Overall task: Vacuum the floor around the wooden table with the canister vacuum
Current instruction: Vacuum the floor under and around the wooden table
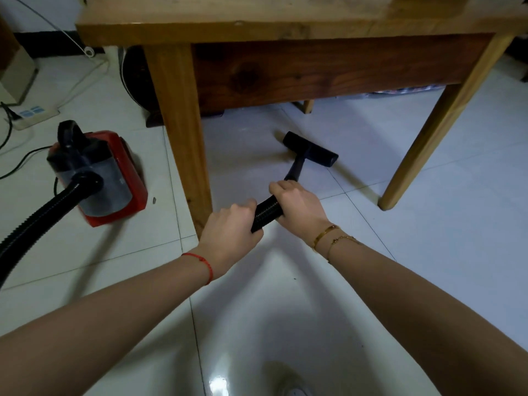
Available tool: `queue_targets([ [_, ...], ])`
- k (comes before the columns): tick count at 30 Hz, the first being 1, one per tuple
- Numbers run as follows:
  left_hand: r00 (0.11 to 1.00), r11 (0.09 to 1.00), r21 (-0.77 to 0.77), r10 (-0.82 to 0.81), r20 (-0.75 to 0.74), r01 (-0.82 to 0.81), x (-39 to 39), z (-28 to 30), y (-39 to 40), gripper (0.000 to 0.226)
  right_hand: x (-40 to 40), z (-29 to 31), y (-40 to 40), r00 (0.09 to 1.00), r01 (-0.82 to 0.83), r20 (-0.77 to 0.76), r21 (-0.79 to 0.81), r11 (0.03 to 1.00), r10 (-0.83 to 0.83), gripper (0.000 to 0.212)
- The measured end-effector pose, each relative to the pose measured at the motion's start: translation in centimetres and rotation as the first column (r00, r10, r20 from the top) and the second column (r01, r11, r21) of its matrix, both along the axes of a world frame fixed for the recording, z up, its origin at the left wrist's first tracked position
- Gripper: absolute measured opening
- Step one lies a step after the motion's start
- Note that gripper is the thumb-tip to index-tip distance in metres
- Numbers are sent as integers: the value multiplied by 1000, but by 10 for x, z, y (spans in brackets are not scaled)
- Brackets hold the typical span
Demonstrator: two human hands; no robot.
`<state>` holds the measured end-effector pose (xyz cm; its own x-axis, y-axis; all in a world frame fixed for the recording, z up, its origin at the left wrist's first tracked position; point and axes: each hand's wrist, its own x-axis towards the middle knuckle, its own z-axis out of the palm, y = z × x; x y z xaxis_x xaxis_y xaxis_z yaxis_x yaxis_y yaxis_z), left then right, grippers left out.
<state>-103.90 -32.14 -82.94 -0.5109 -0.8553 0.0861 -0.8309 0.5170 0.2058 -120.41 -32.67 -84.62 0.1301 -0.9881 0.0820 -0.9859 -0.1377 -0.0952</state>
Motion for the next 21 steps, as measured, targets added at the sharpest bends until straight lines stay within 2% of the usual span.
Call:
queue_targets([
  [4,1000,999,47,15,-28,-14,-34,11,-17,17,-31,14,-15,998,56,9,57,997,-57,31],
  [8,1000,994,113,14,-25,-11,-56,29,-22,20,-51,37,-21,998,59,-46,127,990,-53,36],
  [12,999,987,155,27,35,-32,-64,52,-9,22,-57,65,-7,997,61,-54,212,975,-50,40],
  [21,994,940,340,-19,105,-18,-38,142,36,23,-30,131,45,990,62,94,388,919,-107,41],
])
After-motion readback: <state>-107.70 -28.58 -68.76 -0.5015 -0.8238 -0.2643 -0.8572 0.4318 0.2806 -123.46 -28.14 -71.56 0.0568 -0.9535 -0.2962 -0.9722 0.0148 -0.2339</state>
